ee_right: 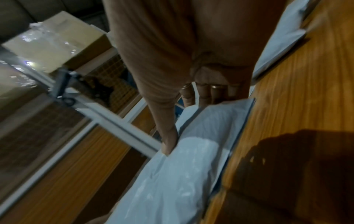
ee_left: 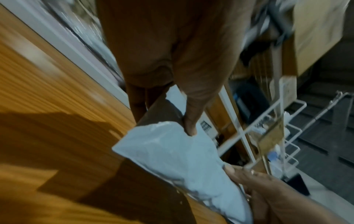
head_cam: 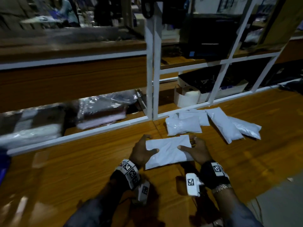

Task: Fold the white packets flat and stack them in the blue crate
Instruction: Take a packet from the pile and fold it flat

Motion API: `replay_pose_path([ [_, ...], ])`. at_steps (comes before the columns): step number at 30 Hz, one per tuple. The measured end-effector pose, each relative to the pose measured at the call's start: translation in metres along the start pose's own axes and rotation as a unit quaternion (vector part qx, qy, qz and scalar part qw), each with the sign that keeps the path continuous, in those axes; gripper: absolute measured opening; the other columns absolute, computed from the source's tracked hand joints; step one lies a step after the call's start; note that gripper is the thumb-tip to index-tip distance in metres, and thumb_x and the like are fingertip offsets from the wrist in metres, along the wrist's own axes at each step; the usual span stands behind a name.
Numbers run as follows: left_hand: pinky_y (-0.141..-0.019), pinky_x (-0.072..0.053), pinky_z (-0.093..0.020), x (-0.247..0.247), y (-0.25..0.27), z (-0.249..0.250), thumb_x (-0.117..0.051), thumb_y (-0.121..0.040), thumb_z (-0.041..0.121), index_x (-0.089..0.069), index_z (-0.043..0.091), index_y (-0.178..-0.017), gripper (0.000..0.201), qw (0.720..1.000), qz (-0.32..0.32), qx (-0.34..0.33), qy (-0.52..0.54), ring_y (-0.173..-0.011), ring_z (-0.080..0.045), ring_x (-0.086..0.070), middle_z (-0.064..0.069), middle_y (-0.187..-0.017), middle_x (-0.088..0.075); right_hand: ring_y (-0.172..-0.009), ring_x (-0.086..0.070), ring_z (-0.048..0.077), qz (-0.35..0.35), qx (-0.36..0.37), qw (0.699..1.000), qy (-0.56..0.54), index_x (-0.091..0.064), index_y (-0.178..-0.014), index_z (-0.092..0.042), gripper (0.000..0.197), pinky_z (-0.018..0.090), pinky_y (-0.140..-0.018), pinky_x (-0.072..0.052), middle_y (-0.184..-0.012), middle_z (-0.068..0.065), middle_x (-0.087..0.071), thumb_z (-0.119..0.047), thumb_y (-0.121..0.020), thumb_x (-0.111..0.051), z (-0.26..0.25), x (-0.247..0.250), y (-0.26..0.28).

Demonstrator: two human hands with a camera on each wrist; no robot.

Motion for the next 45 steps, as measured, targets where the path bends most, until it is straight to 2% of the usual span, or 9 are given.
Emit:
replay_pose_path([
  [5,-0.087,-0.053,-0.040,0.087,0.102,-0.058,-0.084,-0.080,0.037,-0.054,0.035,-0.117,0.049,0.997,0.060,0.047,-0.014,-0.102,-0.016,-0.060,0.009,-0.112,-0.063,-0.090,-0.070,0.017,-0.084,0.029,0.996,0.027,-0.071,-0.106,-0.020,0.054,0.036,-0.075,-0.058,-0.096,0.001,-0.075,-0.043,-0.063,-0.093,-0.015,-0.099,0.061],
  [9,-0.079,-0.044,-0.030,0.137,0.187,-0.101,-0.085,-0.080,0.037,-0.055,0.028,-0.120,0.051,0.990,0.114,0.082,-0.023,-0.104,-0.011,-0.054,0.014,-0.112,-0.057,-0.068,-0.058,-0.005,-0.145,0.065,0.987,0.034,-0.069,-0.100,-0.014,0.028,0.013,-0.061,-0.043,-0.067,-0.022,-0.061,-0.015,-0.079,-0.086,-0.029,-0.172,0.126],
  [13,-0.077,-0.041,-0.029,0.157,0.249,-0.141,-0.085,-0.079,0.036,-0.057,0.022,-0.122,0.053,0.975,0.176,0.126,-0.045,-0.104,-0.018,-0.056,0.003,-0.114,-0.062,-0.055,-0.044,-0.003,-0.149,0.086,0.984,0.055,-0.063,-0.078,-0.023,0.025,0.015,-0.054,-0.033,-0.054,-0.020,-0.047,-0.012,-0.079,-0.085,-0.021,-0.217,0.165],
  [22,-0.094,-0.044,-0.041,0.141,0.298,-0.167,-0.073,-0.089,0.037,-0.050,0.013,-0.135,0.057,0.956,0.201,0.148,-0.156,-0.121,-0.034,-0.050,-0.011,-0.130,-0.051,-0.088,-0.063,0.024,-0.136,0.071,0.962,0.226,-0.066,-0.097,-0.017,0.026,0.031,-0.074,-0.042,-0.092,0.001,-0.065,-0.033,-0.083,-0.081,0.002,-0.254,0.194],
  [27,-0.103,-0.042,-0.051,0.127,0.304,-0.152,-0.022,-0.092,0.070,-0.042,0.016,-0.148,0.081,0.929,0.224,0.105,-0.276,-0.132,-0.036,-0.043,-0.013,-0.149,-0.042,-0.124,-0.052,0.041,-0.083,0.217,0.886,0.401,-0.063,-0.127,-0.010,0.040,0.050,-0.104,-0.044,-0.137,0.018,-0.054,-0.030,-0.092,-0.067,-0.022,-0.253,0.224],
  [34,-0.109,-0.039,-0.059,0.093,0.282,-0.144,-0.001,-0.103,0.048,-0.040,0.017,-0.152,0.071,0.932,0.137,0.054,-0.330,-0.144,-0.034,-0.041,-0.010,-0.156,-0.043,-0.155,-0.009,0.018,-0.290,0.240,0.807,0.455,-0.027,-0.159,-0.024,0.053,0.042,-0.124,-0.003,-0.168,-0.001,-0.015,-0.044,-0.109,-0.027,-0.015,-0.303,0.234],
  [37,-0.092,-0.051,-0.061,0.086,0.276,-0.170,-0.022,-0.108,0.037,-0.042,0.014,-0.149,0.051,0.942,0.121,0.029,-0.311,-0.127,-0.037,-0.059,-0.017,-0.140,-0.060,-0.155,-0.004,0.018,-0.304,0.227,0.794,0.475,-0.019,-0.160,-0.031,0.055,0.048,-0.124,0.002,-0.169,-0.003,-0.009,-0.048,-0.108,-0.023,-0.005,-0.311,0.224],
  [42,-0.096,-0.047,-0.057,0.077,0.273,-0.190,-0.031,-0.106,0.034,-0.042,0.011,-0.151,0.052,0.935,0.107,0.039,-0.335,-0.133,-0.036,-0.054,-0.017,-0.147,-0.053,-0.156,0.002,0.018,-0.313,0.205,0.785,0.494,-0.011,-0.160,-0.037,0.056,0.051,-0.121,0.010,-0.169,-0.004,-0.001,-0.051,-0.107,-0.021,0.006,-0.321,0.215],
  [45,-0.103,-0.039,-0.063,0.071,0.272,-0.194,-0.045,-0.101,0.038,-0.055,0.006,-0.143,0.054,0.917,0.106,0.017,-0.385,-0.138,-0.041,-0.047,-0.019,-0.151,-0.048,-0.153,-0.021,0.026,-0.295,0.229,0.781,0.501,-0.023,-0.159,-0.031,0.063,0.060,-0.121,-0.008,-0.167,0.005,-0.021,-0.057,-0.103,-0.012,0.013,-0.324,0.221],
])
Point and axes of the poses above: each hand's wrist, its own y-axis away from the middle knuckle, its own x-axis out of the back of the hand, z = x × y, the point moved 6 cm from there along -y, towards the middle knuckle
